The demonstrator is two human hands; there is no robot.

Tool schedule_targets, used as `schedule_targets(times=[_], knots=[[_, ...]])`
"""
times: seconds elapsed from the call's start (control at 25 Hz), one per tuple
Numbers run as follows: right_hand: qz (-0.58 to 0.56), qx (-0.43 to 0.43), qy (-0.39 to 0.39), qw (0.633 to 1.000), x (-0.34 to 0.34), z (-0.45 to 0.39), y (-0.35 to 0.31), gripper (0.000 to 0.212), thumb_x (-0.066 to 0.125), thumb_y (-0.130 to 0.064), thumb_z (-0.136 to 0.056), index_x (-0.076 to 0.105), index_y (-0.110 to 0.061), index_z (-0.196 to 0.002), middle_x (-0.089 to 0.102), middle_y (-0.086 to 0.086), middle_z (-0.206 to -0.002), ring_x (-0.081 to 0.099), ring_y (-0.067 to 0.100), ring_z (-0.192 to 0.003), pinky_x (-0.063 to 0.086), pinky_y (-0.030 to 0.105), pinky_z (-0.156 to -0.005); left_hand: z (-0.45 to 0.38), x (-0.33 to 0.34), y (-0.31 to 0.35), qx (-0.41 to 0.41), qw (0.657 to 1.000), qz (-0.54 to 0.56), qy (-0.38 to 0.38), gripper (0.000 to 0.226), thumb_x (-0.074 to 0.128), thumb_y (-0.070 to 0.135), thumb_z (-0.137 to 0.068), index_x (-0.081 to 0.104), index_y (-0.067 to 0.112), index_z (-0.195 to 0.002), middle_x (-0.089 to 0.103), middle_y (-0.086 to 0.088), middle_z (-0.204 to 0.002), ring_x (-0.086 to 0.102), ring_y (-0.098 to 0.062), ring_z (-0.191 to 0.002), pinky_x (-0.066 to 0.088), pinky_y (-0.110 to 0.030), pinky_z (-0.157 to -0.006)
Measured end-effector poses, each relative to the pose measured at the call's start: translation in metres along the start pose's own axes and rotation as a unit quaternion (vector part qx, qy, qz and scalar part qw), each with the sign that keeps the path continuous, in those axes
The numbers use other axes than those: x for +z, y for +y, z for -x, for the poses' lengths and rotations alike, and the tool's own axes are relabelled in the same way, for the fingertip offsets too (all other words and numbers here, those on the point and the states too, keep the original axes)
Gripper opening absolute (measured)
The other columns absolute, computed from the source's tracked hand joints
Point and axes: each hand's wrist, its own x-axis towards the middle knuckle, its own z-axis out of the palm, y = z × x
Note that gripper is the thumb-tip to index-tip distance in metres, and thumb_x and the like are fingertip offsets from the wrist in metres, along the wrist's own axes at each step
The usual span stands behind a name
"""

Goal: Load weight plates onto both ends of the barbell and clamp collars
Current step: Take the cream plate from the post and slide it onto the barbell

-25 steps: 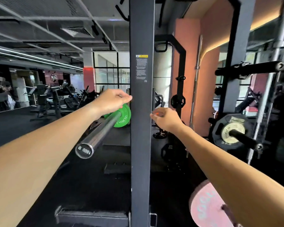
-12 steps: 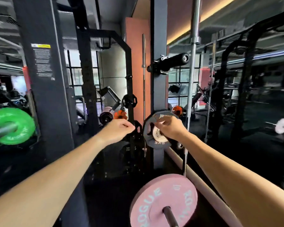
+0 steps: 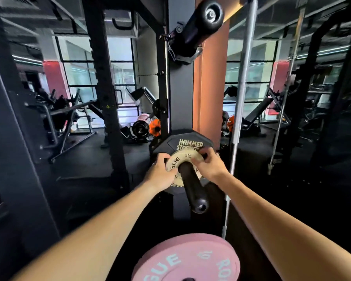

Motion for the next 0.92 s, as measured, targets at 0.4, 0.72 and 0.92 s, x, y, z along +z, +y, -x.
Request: schedule_targets(times=[0.4, 0.72, 0.92], knots=[[-0.075, -0.036, -0.076, 0.994, -0.024, 0.064, 0.017, 0.032, 0.064, -0.039, -0.096, 0.060, -0.014, -0.117, 0.071, 0.009, -0.111, 0.069, 0.026, -0.104, 0.053, 0.049, -0.098, 0.054, 0.002, 0.003, 0.027, 0.997, 0.054, -0.043, 0.020, 0.063, 0.029, -0.095, 0.055, 0.014, -0.106, 0.070, -0.010, -0.108, 0.068, -0.032, -0.101, 0.059, -0.053, -0.084], [-0.112, -0.102, -0.034, 0.988, -0.031, 0.223, -0.025, 0.018, 0.063, -0.033, -0.098, 0.061, -0.017, -0.105, 0.071, 0.010, -0.101, 0.070, 0.023, -0.094, 0.059, 0.034, -0.079, 0.206, -0.054, 0.007, 0.072, 0.988, 0.119, -0.069, 0.018, 0.064, 0.025, -0.096, 0.057, 0.012, -0.107, 0.070, -0.013, -0.107, 0.071, -0.029, -0.098, 0.063, -0.051, -0.071], [-0.155, -0.186, -0.083, 0.967, 0.044, 0.299, -0.142, 0.018, 0.063, -0.034, -0.099, 0.060, -0.016, -0.100, 0.063, -0.006, -0.082, 0.056, -0.001, -0.067, 0.046, 0.012, -0.059, 0.309, -0.198, -0.029, 0.063, 0.994, 0.090, 0.025, 0.022, 0.061, 0.028, -0.098, 0.056, 0.015, -0.115, 0.069, -0.012, -0.111, 0.072, -0.027, -0.097, 0.062, -0.055, -0.073]])
